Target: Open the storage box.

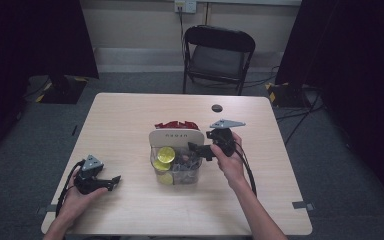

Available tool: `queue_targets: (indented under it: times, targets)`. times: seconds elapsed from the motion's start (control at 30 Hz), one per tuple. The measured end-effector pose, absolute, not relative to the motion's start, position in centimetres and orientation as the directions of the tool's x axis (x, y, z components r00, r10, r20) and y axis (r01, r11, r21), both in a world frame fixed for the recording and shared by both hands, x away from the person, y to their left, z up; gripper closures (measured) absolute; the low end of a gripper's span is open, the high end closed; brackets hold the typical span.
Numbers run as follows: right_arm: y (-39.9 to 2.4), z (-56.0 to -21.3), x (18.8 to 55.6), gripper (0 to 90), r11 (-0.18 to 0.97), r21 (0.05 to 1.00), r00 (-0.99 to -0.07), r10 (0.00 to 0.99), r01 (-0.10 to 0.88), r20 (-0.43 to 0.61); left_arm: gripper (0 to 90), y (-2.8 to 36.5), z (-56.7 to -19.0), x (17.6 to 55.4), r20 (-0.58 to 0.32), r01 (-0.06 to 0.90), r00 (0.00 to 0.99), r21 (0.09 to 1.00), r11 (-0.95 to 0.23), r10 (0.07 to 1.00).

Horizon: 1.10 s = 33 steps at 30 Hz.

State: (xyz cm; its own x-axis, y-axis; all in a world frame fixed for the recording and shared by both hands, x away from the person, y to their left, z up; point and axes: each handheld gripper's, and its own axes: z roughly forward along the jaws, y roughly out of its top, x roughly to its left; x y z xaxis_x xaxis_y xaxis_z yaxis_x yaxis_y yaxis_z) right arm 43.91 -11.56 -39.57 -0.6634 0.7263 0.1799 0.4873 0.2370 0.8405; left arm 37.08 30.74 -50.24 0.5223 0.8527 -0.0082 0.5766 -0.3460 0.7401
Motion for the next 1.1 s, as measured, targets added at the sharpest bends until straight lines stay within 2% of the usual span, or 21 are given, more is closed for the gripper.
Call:
queue_targets:
  times: [0.63, 0.77, 0.93, 1.1]
  targets:
    - [-11.7, -39.6, 44.3, 11.9, 0.212, 0.845, -0.649, 0.736, 0.49, 0.192, 17.9, 30.5, -49.8, 37.0, -0.004, 0.582, 0.537, 0.725, -0.367, 0.843]
    - [-12.1, -39.4, 44.3, 11.9, 0.202, 0.849, -0.643, 0.741, 0.488, 0.193, 18.8, 29.8, -48.6, 36.5, 0.003, 0.553, 0.55, 0.747, -0.368, 0.835]
    - [-12.3, -39.3, 44.3, 11.9, 0.197, 0.85, -0.639, 0.744, 0.488, 0.194, 19.5, 28.6, -47.1, 36.0, -0.021, 0.517, 0.581, 0.782, -0.348, 0.814]
    - [-12.6, -39.0, 44.2, 11.9, 0.188, 0.853, -0.635, 0.747, 0.486, 0.196, 20.3, 27.8, -46.0, 35.7, -0.084, 0.511, 0.598, 0.806, -0.298, 0.797]
